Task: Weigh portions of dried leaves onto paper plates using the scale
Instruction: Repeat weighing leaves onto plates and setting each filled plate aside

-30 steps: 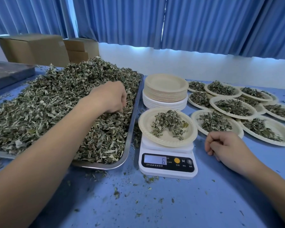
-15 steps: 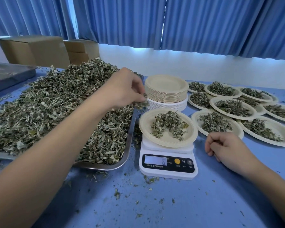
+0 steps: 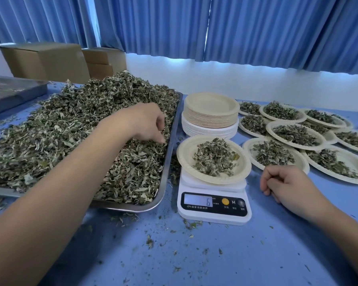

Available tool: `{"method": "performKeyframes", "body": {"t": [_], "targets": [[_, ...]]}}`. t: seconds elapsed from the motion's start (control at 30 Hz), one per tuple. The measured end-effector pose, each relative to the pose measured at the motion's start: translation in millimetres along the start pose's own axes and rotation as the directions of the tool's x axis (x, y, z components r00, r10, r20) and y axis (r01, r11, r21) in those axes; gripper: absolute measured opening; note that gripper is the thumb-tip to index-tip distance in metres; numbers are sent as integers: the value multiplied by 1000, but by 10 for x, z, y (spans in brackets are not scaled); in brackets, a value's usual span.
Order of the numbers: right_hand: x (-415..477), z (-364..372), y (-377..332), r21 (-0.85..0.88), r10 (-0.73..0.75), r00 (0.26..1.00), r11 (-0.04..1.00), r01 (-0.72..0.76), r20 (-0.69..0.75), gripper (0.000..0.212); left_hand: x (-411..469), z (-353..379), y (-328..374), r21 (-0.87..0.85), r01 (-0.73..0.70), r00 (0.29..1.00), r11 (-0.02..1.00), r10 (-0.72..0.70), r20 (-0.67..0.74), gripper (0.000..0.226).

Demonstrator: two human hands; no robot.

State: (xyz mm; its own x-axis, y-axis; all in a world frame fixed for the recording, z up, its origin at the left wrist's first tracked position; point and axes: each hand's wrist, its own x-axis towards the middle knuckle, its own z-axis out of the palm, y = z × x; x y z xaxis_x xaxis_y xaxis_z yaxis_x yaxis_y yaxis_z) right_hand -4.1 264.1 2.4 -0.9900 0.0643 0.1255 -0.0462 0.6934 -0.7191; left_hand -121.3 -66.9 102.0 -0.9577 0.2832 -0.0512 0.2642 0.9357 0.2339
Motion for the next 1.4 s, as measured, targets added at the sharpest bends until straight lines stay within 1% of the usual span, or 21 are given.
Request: {"method": "performKeyframes", "body": {"t": [0.1,0.13,0.2,0.3,0.43,0.57,0.63,0.67,0.7,0.73,0.77,0.8,0.87,0.9,0.97,1.03,1.13,1.2,1.27,1.3,1.4], "targets": [[0,2,5,3,10,1000,1000,-10,2,51,19,80,-74,158,49,984,986,-75,162,34],[2,3,6,3,13,1000,1000,-13,1,51,31,106,-80,180,47,980,983,-80,181,33],[4,4,0,0,15,1000,1000,-15,2,51,58,129,-78,168,41,982,985,-71,177,24],[-7,1,-5,6,18,1000,1000,-18,0,50,71,86,-68,135,44,992,990,-59,109,12],[-14,-3,-23,12,7,1000,1000,-7,-4,49,34,-8,-57,130,66,997,989,-60,-47,12],[-14,-2,-24,15,8,1000,1000,-8,-4,49,9,-34,-7,128,80,970,989,-48,-239,15],[-12,-2,-24,16,12,1000,1000,-12,-3,49,-12,-27,50,32,38,945,999,-25,-327,16],[-11,-2,-23,15,12,1000,1000,-12,-3,49,-21,-15,95,-89,-28,943,996,-3,-334,16],[-11,-3,-20,14,12,1000,1000,-12,-2,49,-38,6,160,-248,-111,949,962,28,-314,14],[-14,-5,-15,12,12,1000,1000,-12,0,49,-64,31,232,-399,-181,959,899,72,-274,13],[-14,-3,-11,14,11,1000,1000,-11,2,49,-87,56,292,-490,-237,962,839,132,-240,16],[-15,-4,-6,16,11,1000,1000,-11,2,49,-101,73,337,-521,-272,959,809,186,-213,22],[-11,-8,6,15,13,1000,1000,-13,3,49,-106,98,373,-510,-271,963,817,230,-142,37],[-10,-6,9,14,14,1000,1000,-14,5,49,-94,100,355,-510,-254,967,822,221,-124,39],[-8,-2,8,20,12,1000,1000,-12,5,49,-38,81,267,-534,-223,974,815,167,-153,33],[-4,1,-1,25,5,1000,1000,-5,1,50,40,73,144,-469,-181,978,864,110,-175,30],[1,-3,-4,23,2,1000,1000,-2,3,49,134,106,-41,-219,-46,996,975,29,-82,24],[0,1,4,22,4,1000,1000,-4,7,49,155,144,-141,-117,31,999,993,-30,12,20],[-1,2,9,27,3,1000,1000,-3,8,50,154,173,-183,-53,58,993,997,-52,104,21],[0,1,8,27,1,1000,1000,-2,9,50,149,187,-184,-20,63,990,998,-60,125,21],[5,7,6,32,2,1000,999,-2,12,49,145,216,-160,34,83,989,996,-87,120,15]]}}
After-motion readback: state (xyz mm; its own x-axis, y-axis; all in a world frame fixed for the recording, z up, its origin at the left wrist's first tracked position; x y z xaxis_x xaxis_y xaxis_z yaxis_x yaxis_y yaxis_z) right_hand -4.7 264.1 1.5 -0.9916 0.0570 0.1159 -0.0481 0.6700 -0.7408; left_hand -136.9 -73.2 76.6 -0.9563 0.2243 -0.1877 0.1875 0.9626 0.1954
